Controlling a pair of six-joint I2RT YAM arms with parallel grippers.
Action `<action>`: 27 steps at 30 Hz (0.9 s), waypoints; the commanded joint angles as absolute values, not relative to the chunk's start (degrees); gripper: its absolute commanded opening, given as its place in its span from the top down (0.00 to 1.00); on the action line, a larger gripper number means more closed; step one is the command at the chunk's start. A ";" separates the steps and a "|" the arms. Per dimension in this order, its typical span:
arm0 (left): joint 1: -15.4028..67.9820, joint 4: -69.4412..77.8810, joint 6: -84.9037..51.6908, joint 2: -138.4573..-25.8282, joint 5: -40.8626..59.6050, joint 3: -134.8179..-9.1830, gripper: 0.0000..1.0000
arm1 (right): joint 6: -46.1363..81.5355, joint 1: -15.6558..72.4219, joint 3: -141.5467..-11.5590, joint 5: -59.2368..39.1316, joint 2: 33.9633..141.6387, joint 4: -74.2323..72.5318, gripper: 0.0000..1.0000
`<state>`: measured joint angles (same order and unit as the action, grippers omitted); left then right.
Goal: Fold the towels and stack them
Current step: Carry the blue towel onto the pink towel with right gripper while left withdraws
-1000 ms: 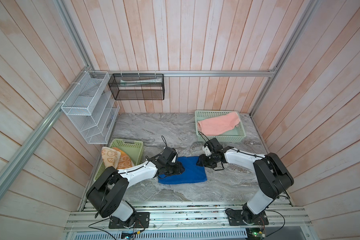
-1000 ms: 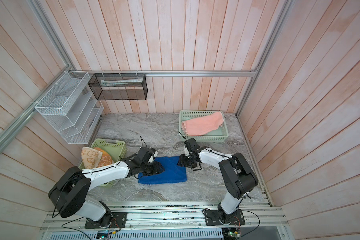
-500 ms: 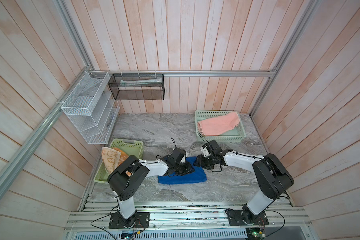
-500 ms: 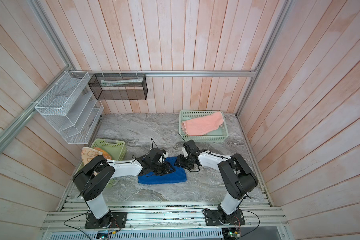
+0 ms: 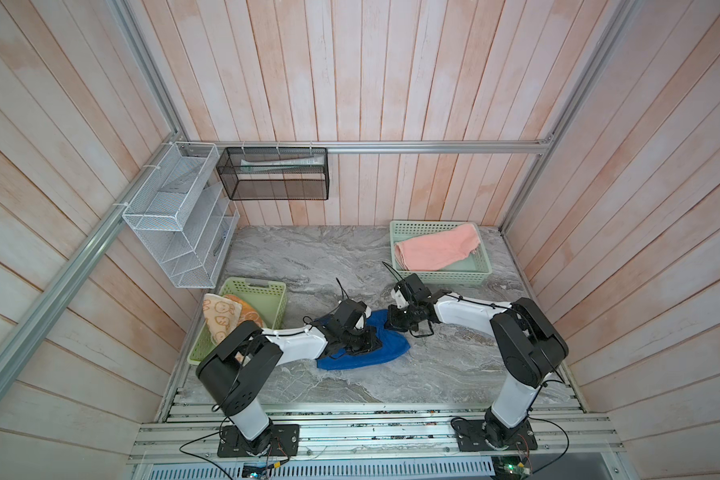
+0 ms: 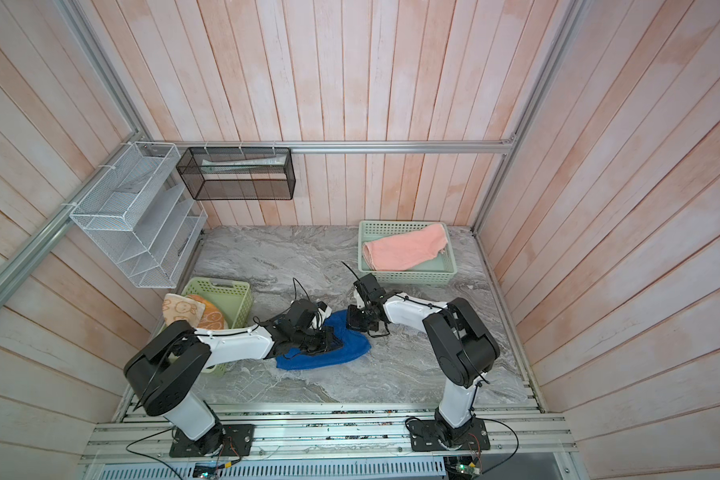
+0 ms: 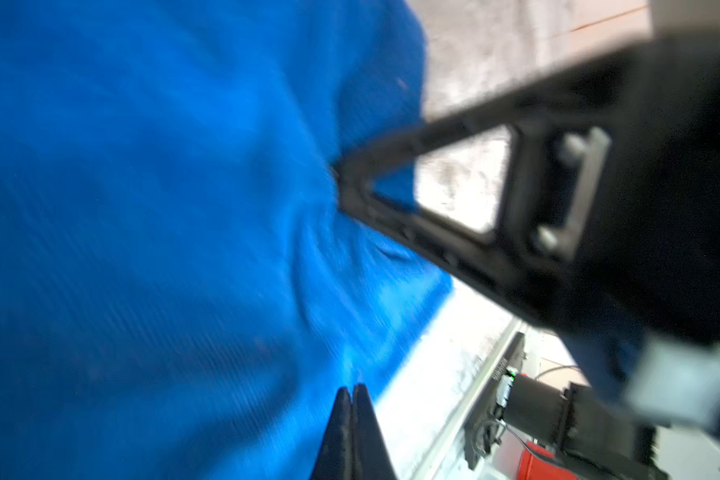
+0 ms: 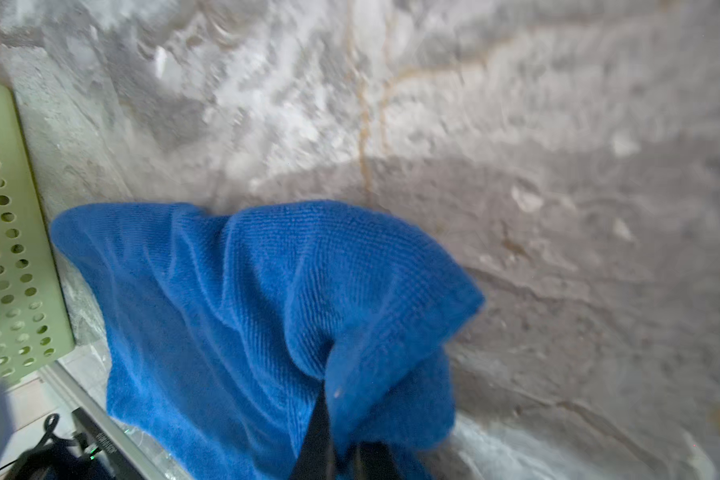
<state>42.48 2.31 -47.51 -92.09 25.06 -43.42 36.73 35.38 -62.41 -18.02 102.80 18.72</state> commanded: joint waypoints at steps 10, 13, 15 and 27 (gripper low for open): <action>29.63 -12.28 -37.50 -74.84 16.21 -39.74 0.98 | 21.34 27.01 -102.50 -7.49 111.60 41.42 1.00; 29.01 -12.20 -37.01 -75.94 16.73 -39.69 0.98 | 19.34 21.74 -107.86 -8.37 117.34 40.13 1.00; 29.00 -11.74 -37.30 -77.32 17.68 -39.56 0.98 | 17.75 19.03 -111.12 -11.04 122.26 40.67 1.00; 28.98 -10.79 -39.38 -77.90 19.05 -37.53 0.98 | 16.28 22.74 -106.58 -17.65 123.16 44.48 1.00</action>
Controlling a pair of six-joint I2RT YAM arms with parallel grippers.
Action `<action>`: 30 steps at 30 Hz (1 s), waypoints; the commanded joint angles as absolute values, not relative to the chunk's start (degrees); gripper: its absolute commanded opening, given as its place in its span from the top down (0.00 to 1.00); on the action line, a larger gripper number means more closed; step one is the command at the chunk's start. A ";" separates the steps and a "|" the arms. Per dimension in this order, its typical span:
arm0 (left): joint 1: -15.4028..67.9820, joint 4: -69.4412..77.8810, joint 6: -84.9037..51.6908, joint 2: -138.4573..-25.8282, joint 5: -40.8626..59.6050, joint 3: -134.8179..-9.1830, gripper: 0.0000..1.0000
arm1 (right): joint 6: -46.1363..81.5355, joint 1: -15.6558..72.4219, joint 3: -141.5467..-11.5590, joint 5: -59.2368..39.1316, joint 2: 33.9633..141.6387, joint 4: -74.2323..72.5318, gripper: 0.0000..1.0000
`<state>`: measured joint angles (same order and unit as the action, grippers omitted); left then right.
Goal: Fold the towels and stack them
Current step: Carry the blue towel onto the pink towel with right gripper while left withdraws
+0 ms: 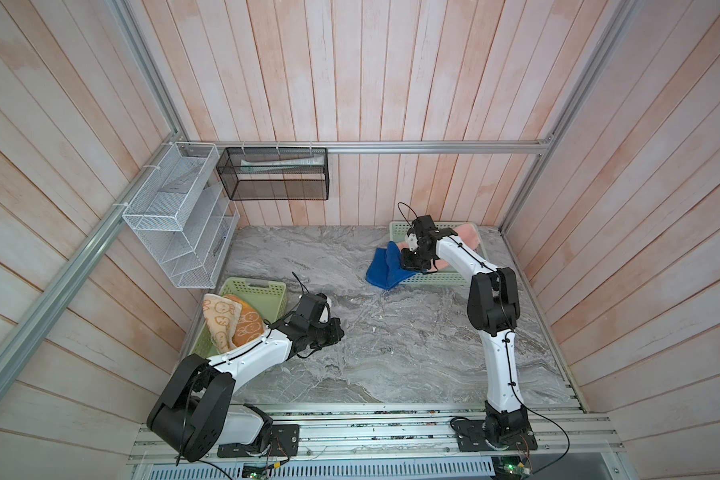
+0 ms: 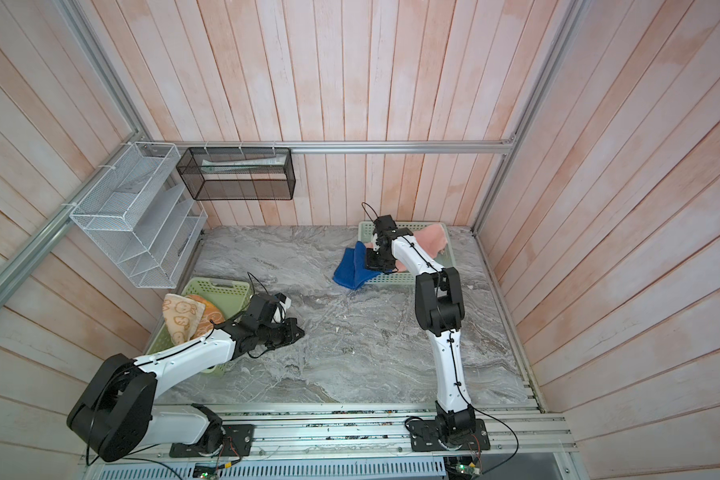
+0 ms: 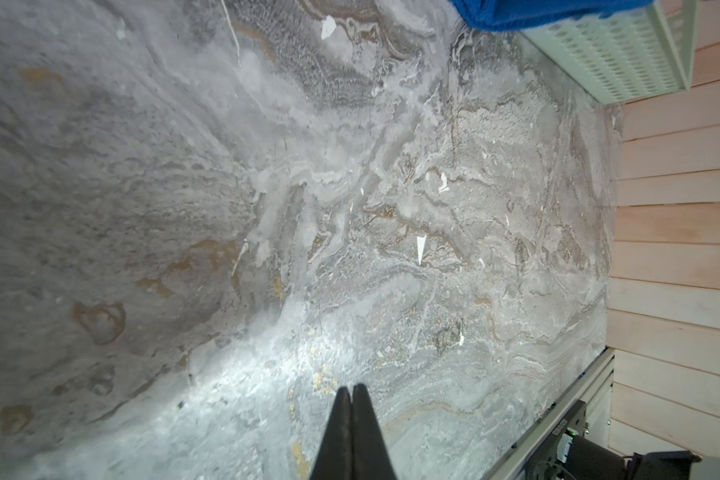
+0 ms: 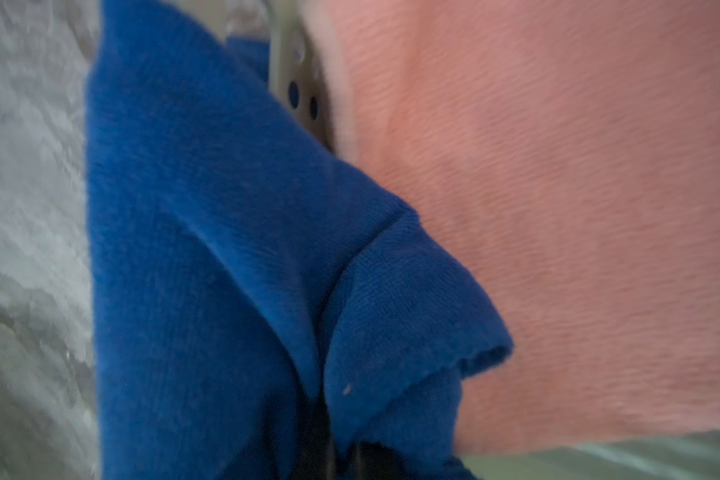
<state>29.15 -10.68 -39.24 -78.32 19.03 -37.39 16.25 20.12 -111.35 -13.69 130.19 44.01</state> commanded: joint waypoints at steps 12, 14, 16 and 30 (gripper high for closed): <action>28.81 -13.39 -38.89 -72.74 16.46 -38.27 0.98 | 24.69 32.70 -93.12 -18.33 106.44 38.38 1.00; 28.72 -13.86 -38.63 -72.41 16.24 -38.37 0.98 | 23.95 32.74 -98.56 -18.37 106.51 42.52 1.00; 28.74 -14.25 -38.50 -71.78 15.85 -38.44 0.98 | 22.95 32.78 -105.35 -18.01 107.08 47.44 1.00; 27.98 -20.40 -35.24 -68.67 11.08 -39.40 0.98 | 18.62 28.54 -121.83 -12.20 111.25 60.59 1.00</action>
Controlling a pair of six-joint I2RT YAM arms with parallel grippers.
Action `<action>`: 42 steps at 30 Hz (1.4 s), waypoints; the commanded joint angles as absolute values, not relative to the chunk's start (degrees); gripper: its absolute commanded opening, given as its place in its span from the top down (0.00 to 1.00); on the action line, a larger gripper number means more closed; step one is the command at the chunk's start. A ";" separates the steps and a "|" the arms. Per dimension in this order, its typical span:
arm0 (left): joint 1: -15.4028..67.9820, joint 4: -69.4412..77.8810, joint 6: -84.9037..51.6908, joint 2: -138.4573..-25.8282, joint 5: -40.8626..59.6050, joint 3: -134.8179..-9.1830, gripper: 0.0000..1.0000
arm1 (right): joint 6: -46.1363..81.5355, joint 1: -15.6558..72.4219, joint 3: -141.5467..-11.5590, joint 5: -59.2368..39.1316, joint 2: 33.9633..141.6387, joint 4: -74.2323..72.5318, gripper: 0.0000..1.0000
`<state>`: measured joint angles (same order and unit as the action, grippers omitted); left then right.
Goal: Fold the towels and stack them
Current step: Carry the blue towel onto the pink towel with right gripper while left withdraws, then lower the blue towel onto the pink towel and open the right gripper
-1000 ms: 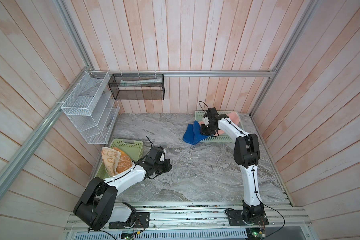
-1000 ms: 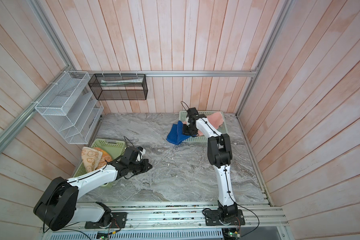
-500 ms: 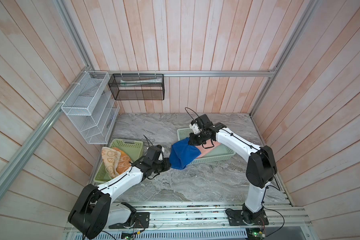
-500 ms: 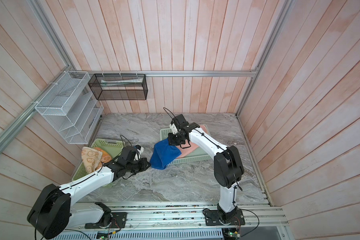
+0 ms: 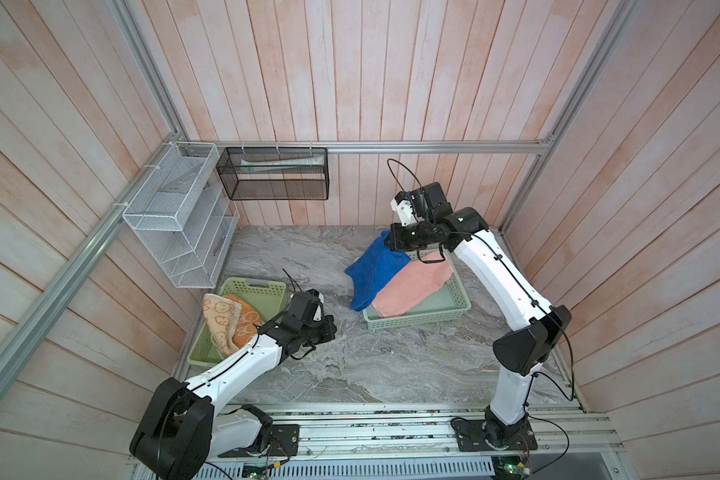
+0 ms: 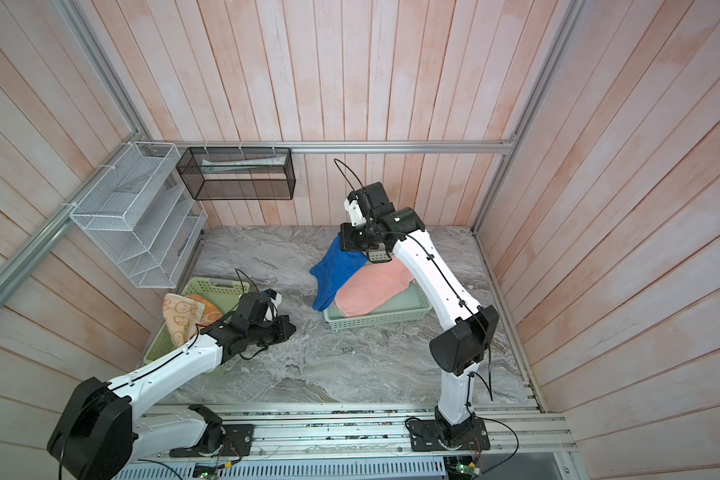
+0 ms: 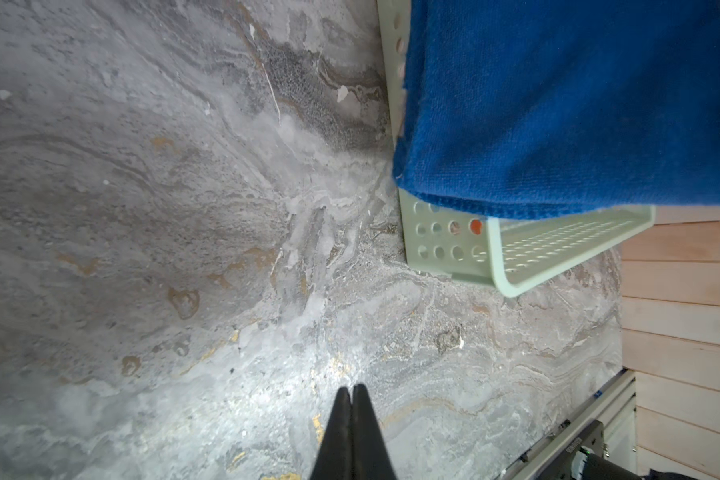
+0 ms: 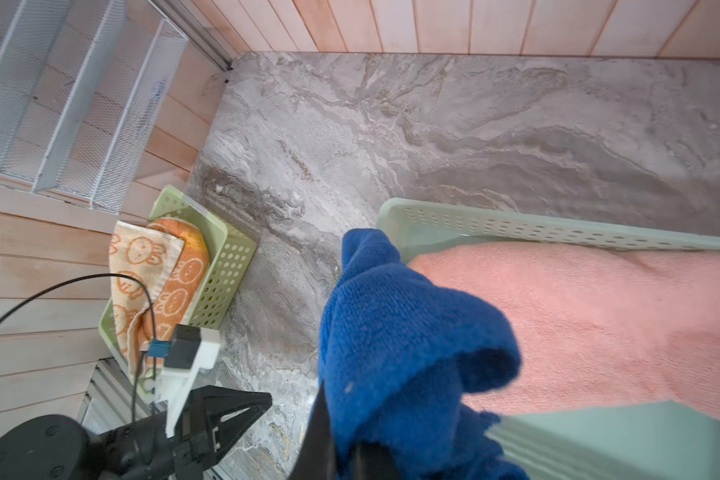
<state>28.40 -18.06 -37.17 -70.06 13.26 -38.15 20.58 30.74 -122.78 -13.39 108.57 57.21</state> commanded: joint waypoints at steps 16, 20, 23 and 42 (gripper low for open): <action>28.03 -19.31 -34.76 -72.52 11.58 -39.07 0.98 | 15.83 20.13 -104.23 -5.79 112.71 49.13 1.00; 28.04 -19.09 -34.45 -74.52 11.90 -39.90 0.98 | 14.70 18.98 -103.73 -4.28 113.36 49.99 1.00; 28.00 -18.73 -34.63 -75.36 12.03 -40.00 0.98 | 13.83 18.64 -103.63 -2.37 113.29 51.19 1.00; 27.98 -18.72 -35.33 -74.62 11.89 -38.94 0.98 | 10.87 18.00 -102.98 0.32 115.22 52.61 1.00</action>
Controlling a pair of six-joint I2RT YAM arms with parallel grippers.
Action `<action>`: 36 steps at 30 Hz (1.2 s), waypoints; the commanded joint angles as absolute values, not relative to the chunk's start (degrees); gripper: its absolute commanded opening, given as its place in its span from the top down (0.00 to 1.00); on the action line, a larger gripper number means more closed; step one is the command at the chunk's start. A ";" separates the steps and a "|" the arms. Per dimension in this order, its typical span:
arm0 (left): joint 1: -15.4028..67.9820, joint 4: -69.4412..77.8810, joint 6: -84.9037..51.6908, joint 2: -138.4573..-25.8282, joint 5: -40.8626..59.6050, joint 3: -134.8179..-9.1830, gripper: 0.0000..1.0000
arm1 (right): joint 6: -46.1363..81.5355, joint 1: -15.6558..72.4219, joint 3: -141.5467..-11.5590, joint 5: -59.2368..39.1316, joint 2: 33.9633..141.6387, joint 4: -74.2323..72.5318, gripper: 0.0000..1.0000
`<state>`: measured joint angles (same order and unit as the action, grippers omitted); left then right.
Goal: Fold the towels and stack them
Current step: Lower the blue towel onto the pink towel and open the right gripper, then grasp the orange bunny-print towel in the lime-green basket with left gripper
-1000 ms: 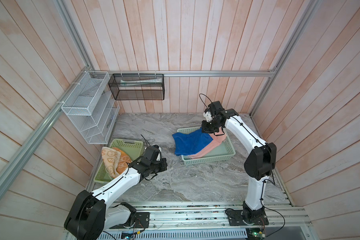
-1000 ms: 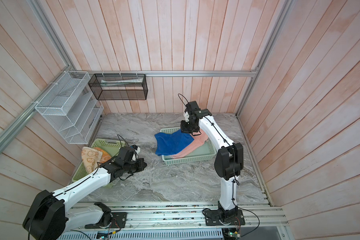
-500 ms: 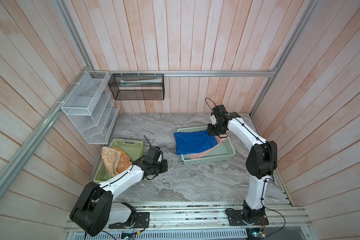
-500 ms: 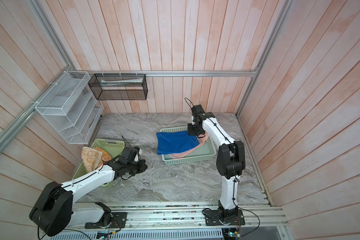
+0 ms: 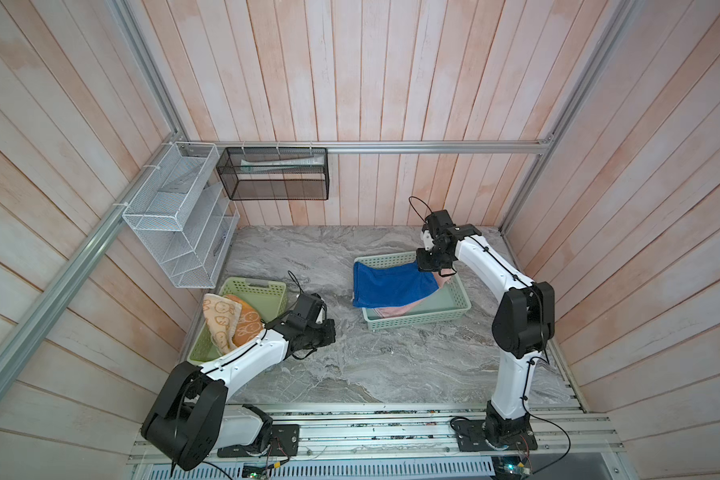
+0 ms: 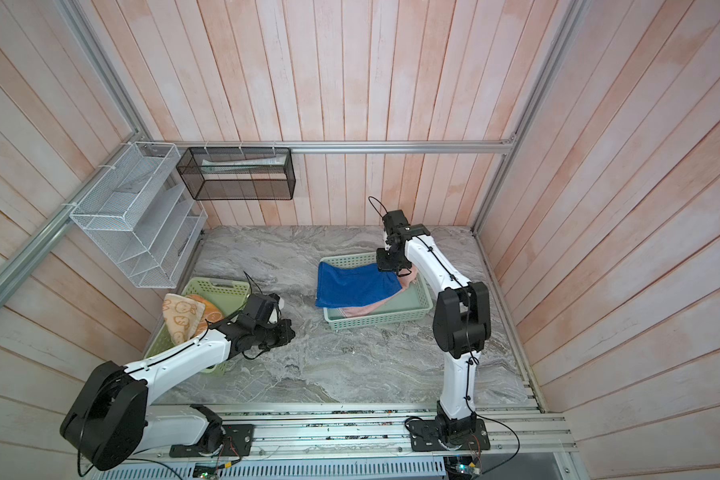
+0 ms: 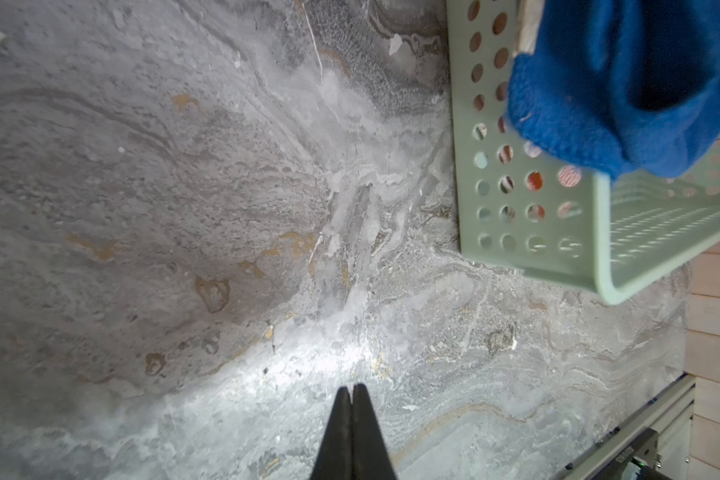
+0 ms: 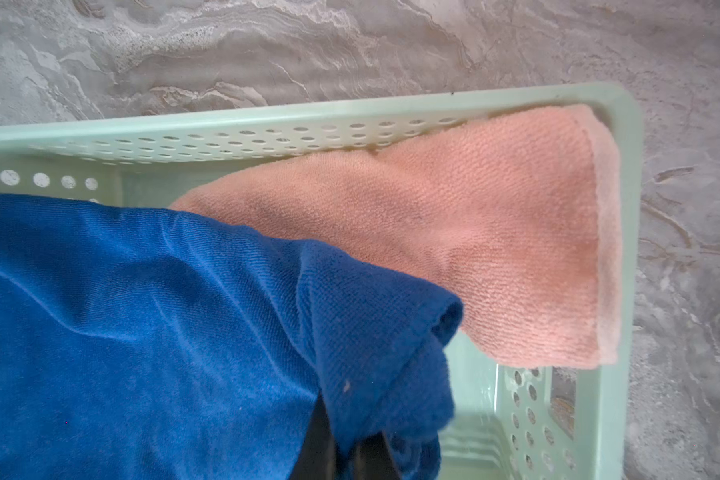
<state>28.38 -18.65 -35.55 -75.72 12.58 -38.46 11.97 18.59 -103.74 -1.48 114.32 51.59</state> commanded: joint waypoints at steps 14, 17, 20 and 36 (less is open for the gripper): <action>28.01 -20.44 -35.29 -73.56 11.55 -40.44 0.98 | 9.93 15.62 -101.04 3.65 116.08 51.77 1.00; 28.02 -22.61 -34.21 -73.24 10.32 -42.89 0.91 | 10.26 14.77 -100.78 6.08 115.72 51.66 0.65; 28.03 -26.70 -31.72 -72.45 7.52 -47.18 0.68 | 10.37 15.32 -101.86 8.14 113.05 51.68 0.49; -2.31 -43.90 -22.70 -62.30 -8.98 -55.58 0.19 | 23.42 46.87 -65.63 2.51 82.22 31.33 0.49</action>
<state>2.07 -39.46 -23.24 -63.92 -6.66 -57.04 16.69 41.39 -72.47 3.64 83.02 34.79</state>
